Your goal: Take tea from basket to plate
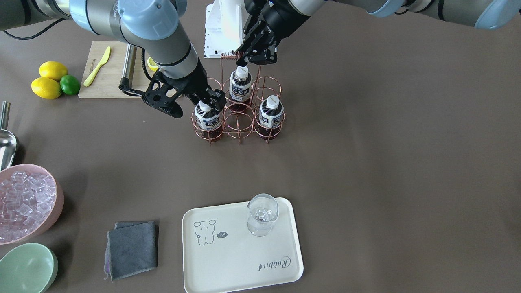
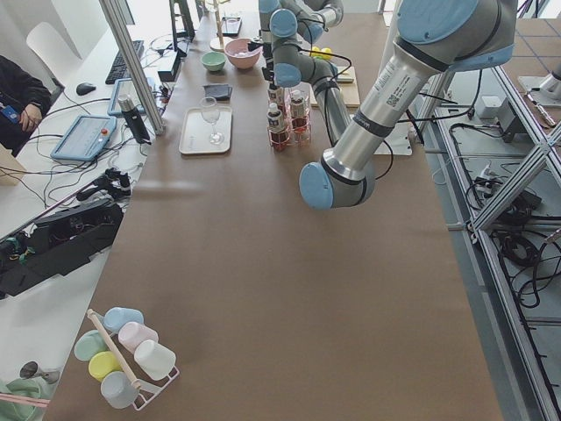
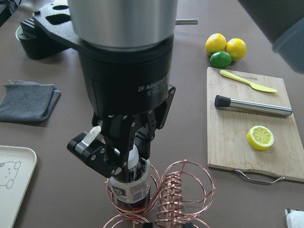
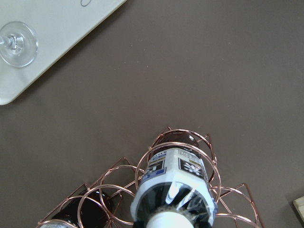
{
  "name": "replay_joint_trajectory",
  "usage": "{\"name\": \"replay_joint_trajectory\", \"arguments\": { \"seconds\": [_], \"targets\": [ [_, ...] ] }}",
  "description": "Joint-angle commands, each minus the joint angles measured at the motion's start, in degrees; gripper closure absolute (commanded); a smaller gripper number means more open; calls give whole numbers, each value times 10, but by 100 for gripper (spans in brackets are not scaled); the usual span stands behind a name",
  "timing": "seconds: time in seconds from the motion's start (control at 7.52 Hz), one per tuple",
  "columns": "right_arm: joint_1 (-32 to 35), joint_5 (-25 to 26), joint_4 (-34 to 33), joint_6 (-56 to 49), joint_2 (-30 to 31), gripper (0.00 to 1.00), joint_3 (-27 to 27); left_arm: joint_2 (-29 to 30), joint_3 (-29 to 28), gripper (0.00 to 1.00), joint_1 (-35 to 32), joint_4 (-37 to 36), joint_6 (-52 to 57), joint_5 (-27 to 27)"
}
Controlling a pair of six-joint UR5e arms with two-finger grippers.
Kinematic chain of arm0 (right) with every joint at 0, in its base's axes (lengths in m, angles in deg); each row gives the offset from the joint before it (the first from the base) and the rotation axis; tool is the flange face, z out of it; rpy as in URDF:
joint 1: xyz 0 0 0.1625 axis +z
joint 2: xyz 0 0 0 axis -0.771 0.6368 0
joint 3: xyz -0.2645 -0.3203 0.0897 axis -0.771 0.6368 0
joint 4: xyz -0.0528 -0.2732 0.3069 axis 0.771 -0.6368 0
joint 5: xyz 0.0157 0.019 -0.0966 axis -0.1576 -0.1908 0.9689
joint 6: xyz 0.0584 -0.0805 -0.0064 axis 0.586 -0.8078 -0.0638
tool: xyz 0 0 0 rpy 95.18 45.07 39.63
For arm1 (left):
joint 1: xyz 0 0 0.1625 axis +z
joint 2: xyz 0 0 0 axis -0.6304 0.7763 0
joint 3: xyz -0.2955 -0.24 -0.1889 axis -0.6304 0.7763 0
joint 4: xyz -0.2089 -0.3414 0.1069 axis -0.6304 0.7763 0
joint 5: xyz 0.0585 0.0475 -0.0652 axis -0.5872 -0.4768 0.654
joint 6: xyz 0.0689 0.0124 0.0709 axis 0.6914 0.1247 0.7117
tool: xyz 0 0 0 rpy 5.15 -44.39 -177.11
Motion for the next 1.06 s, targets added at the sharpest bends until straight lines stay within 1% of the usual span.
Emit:
{"name": "replay_joint_trajectory", "arguments": {
  "seconds": [0.0, 0.13, 0.27, 0.53, 0.67, 0.8, 0.93],
  "targets": [
    [32, -16, -22, -2, 1, 100, -22, 0, 0, 100, 0, 0, 0, 0],
    [40, -19, -47, -8, 1, 100, -41, -1, 0, 100, 0, 1, -1, 0],
    [52, -20, -48, -8, 1, 100, -46, -1, 1, 100, 0, 1, -1, 0],
    [102, -56, -58, -25, -20, 100, -48, -1, 0, 100, 1, 1, 0, 0],
    [127, -66, -65, -43, -34, 100, -47, -1, 0, 100, 1, 1, 0, 0],
    [141, -79, -73, -45, -52, 100, -43, -1, 0, 100, 0, 1, 0, 0],
    [153, -82, -72, -46, -62, 100, -35, -1, 2, 100, 0, 1, 0, 0]
  ]
}}
